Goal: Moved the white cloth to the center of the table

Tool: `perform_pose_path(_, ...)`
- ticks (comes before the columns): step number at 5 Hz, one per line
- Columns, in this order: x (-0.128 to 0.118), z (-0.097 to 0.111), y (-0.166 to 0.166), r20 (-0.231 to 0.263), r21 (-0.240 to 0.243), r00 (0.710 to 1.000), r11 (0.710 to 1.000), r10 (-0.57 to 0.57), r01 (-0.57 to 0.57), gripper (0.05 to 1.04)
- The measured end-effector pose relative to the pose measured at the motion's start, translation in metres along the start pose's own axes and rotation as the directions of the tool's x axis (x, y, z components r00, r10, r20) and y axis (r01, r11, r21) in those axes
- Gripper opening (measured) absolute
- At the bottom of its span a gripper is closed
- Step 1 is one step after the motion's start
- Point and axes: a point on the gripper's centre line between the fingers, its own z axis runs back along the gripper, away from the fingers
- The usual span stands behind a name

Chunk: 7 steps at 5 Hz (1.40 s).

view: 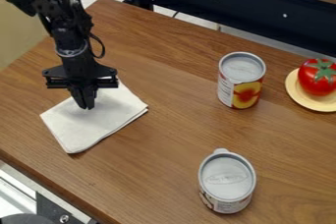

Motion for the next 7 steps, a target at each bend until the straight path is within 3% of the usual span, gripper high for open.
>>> perform_pose_path(1, -0.002, -0.004, -0.001, -0.011, -0.005, 1.0, 1.0, 0.005, -0.005, 0.053)
perform_pose_path(2, 0.001, -0.003, -0.004, -0.038, -0.023, 0.997, 0.997, 0.069, -0.07, 0.053)
perform_pose_path(3, -0.001, -0.006, -0.004, -0.044, -0.01, 0.986, 0.987, 0.161, -0.162, 0.053)
perform_pose_path(4, -0.002, -0.007, -0.004, -0.027, 0.032, 0.951, 0.951, 0.307, -0.307, 0.053)
perform_pose_path(5, -0.004, -0.008, -0.006, -0.039, 0.051, 0.94, 0.94, 0.338, -0.336, 0.053)
perform_pose_path(6, -0.005, -0.009, -0.009, -0.043, 0.044, 0.93, 0.931, 0.364, -0.362, 0.053)
perform_pose_path(7, -0.009, -0.009, -0.012, -0.043, 0.029, 0.898, 0.899, 0.439, -0.438, 0.053)
